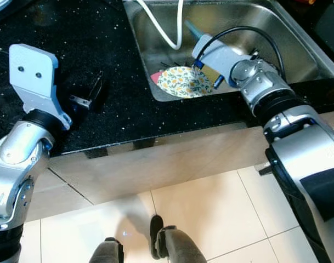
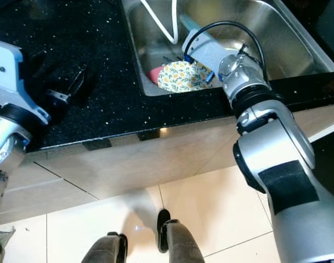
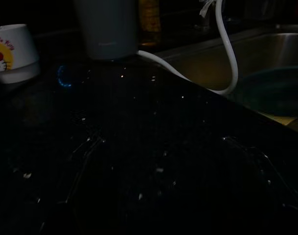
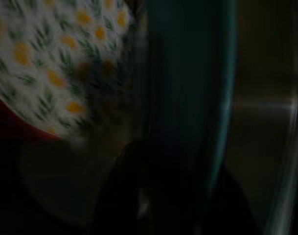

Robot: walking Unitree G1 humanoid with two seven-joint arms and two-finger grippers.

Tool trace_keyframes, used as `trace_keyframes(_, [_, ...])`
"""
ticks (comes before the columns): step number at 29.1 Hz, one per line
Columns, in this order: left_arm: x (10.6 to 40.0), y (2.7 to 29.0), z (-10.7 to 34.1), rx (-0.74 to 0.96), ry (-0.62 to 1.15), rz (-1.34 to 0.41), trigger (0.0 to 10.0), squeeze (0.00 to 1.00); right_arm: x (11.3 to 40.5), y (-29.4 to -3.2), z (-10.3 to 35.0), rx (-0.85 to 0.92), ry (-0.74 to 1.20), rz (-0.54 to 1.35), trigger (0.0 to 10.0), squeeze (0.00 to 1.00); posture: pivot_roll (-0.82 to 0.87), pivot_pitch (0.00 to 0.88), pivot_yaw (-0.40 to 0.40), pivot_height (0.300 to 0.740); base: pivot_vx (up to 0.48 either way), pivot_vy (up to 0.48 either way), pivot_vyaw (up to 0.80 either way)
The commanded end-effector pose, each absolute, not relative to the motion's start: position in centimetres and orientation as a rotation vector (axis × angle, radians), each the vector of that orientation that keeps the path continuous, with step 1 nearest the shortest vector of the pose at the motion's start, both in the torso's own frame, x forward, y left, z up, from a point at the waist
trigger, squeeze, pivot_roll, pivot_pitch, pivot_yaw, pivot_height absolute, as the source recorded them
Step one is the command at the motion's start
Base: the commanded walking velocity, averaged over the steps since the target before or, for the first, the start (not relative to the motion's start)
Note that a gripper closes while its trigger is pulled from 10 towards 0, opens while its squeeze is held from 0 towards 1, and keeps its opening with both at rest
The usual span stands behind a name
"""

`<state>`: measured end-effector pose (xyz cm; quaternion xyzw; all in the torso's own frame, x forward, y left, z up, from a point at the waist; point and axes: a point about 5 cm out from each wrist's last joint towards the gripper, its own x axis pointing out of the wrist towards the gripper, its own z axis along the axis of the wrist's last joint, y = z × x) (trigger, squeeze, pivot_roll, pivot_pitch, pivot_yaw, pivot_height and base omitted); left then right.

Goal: Kitchen organization

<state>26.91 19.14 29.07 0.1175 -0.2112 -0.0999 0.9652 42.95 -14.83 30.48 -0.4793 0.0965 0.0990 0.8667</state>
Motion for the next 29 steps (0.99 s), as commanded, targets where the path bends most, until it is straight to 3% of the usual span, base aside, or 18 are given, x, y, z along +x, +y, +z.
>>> trace_keyframes(1, [26.4,19.0,29.1,0.256,-0.428,-0.211,10.0,0.00,42.9,-15.3,31.0,-0.866,0.198,0.197,10.0,1.00,0.14,0.328,-0.148,0.740,0.000,0.000,0.00])
trace_keyframes(5, [26.4,18.8,29.2,0.245,-0.439,-0.221,10.0,0.00,42.9,-15.5,31.7,-0.800,0.170,0.201,10.0,1.00,0.14,0.318,-0.147,0.740,0.000,0.000,0.00])
trace_keyframes(6, [26.4,18.7,29.4,0.242,-0.449,-0.231,10.0,0.00,42.8,-15.8,32.2,-0.720,0.149,0.212,10.0,0.33,0.14,0.311,-0.148,0.740,0.000,0.000,0.00])
trace_keyframes(7, [26.4,18.7,29.4,0.242,-0.449,-0.231,10.0,0.00,42.8,-15.8,32.2,-0.720,0.149,0.212,10.0,0.33,0.14,0.311,-0.148,0.740,0.000,0.000,0.00])
trace_keyframes(8, [26.2,18.1,29.8,0.205,-0.475,-0.295,10.0,0.00,42.5,-15.9,34.2,-0.426,0.031,0.336,10.0,0.00,0.14,0.284,-0.137,0.740,0.000,0.000,0.00])
trace_keyframes(9, [26.2,18.1,29.8,0.205,-0.475,-0.295,10.0,0.00,42.5,-15.9,34.2,-0.426,0.031,0.336,10.0,0.00,0.14,0.284,-0.137,0.740,0.000,0.000,0.00])
trace_keyframes(10, [26.2,17.9,30.0,0.190,-0.483,-0.323,10.0,0.00,42.3,-15.9,35.0,-0.313,-0.020,0.397,10.0,0.00,0.14,0.280,-0.135,0.740,0.000,0.000,0.00])
trace_keyframes(15, [25.7,16.7,31.3,0.056,-0.551,-0.522,10.0,0.00,39.5,-18.6,36.1,0.155,-0.410,0.862,10.0,0.00,0.12,0.229,-0.108,0.740,0.000,0.000,0.00])
trace_keyframes(18, [25.2,16.2,31.7,0.018,-0.568,-0.614,10.0,0.00,38.2,-19.4,34.8,0.250,-0.485,0.984,10.0,0.00,0.12,0.213,-0.099,0.740,0.000,0.000,0.00])
trace_keyframes(22, [23.8,15.6,32.4,-0.103,-0.602,-0.870,10.0,0.00,34.3,-18.7,30.1,0.442,-0.560,1.185,10.0,0.00,0.12,0.163,-0.079,0.740,0.000,0.000,0.00])
trace_keyframes(29, [22.0,15.7,32.2,-0.247,-0.590,-1.164,10.0,0.00,30.2,-16.4,26.1,0.666,-0.580,1.391,10.0,0.00,0.12,0.118,-0.064,0.740,0.000,0.000,0.00])
